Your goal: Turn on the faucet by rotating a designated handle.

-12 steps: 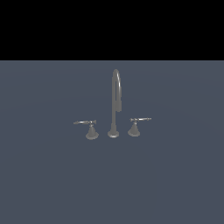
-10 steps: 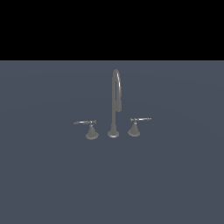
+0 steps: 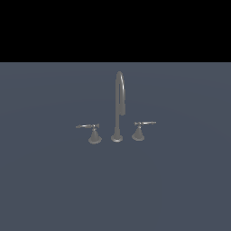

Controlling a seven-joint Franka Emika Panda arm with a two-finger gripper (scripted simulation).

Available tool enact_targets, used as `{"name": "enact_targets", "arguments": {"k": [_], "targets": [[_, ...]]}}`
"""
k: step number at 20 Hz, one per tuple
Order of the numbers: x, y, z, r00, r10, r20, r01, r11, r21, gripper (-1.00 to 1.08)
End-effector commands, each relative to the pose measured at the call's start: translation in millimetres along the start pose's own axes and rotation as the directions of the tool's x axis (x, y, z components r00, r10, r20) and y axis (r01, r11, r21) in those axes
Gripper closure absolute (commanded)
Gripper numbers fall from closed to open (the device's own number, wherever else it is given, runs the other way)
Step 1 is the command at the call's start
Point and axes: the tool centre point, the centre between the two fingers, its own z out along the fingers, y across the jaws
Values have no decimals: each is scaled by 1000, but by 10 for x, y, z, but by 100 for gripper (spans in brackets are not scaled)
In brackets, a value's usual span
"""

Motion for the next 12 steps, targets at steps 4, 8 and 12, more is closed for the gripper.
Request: {"name": "enact_targets", "arguments": {"k": [4, 8, 12], "targets": [[44, -142, 201, 998, 69, 0, -69, 998, 0, 108], [100, -287, 408, 990, 141, -1, -141, 990, 0, 108], [180, -451, 650, 975, 223, -2, -223, 975, 1, 108]]}}
